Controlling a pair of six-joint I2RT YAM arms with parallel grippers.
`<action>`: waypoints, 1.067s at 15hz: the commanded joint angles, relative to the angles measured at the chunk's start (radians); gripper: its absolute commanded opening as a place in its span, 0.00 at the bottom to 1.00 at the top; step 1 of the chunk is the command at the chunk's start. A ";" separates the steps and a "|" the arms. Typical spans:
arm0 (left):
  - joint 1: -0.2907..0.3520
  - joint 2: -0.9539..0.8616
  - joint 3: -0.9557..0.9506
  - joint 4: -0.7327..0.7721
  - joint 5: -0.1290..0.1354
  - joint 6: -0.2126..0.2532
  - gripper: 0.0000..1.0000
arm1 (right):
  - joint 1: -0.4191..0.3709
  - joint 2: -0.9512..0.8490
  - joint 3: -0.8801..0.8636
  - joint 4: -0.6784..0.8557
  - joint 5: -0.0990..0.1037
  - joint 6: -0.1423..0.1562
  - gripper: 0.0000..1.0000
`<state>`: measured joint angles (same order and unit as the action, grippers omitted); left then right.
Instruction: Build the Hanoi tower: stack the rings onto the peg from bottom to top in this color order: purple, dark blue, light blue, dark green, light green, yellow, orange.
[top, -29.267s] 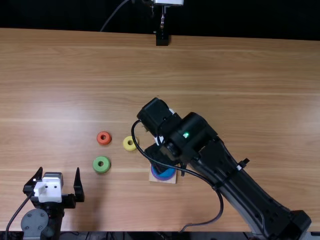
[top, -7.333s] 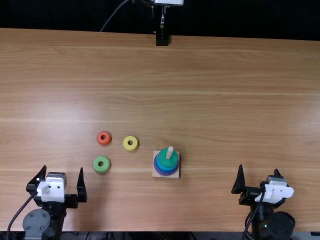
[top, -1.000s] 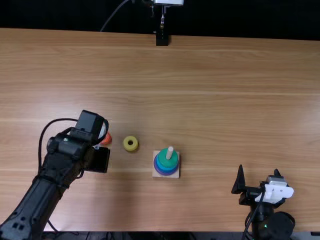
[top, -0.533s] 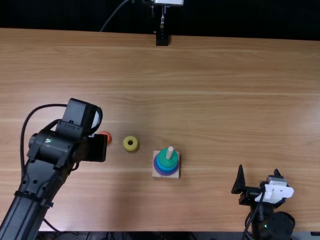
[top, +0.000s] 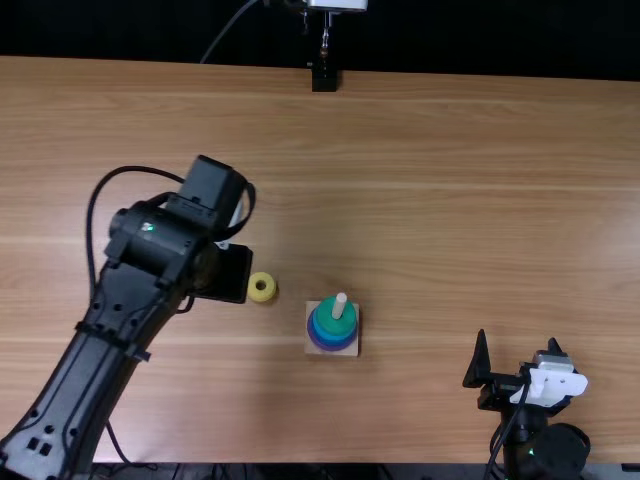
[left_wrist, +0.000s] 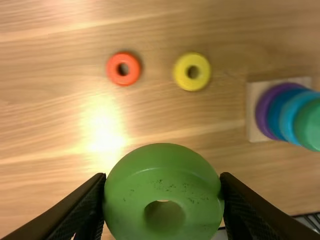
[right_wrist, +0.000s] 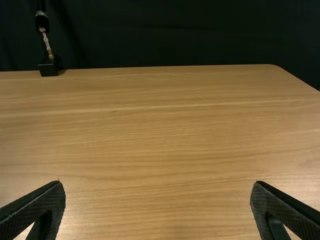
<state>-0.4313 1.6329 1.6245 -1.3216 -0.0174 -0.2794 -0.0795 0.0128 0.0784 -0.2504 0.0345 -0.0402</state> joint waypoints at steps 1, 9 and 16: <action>-0.046 0.022 0.057 -0.002 0.010 -0.017 0.00 | -0.009 -0.013 -0.062 -0.064 0.017 0.000 1.00; -0.233 0.117 0.190 0.004 0.010 -0.098 0.00 | -0.009 -0.013 -0.062 -0.064 0.017 0.000 1.00; -0.340 0.177 0.262 0.020 0.010 -0.177 0.00 | -0.009 -0.013 -0.062 -0.064 0.017 0.000 1.00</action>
<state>-0.7628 1.7878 1.8526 -1.3029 -0.0116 -0.4286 -0.0792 0.0128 0.0784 -0.2501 0.0345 -0.0406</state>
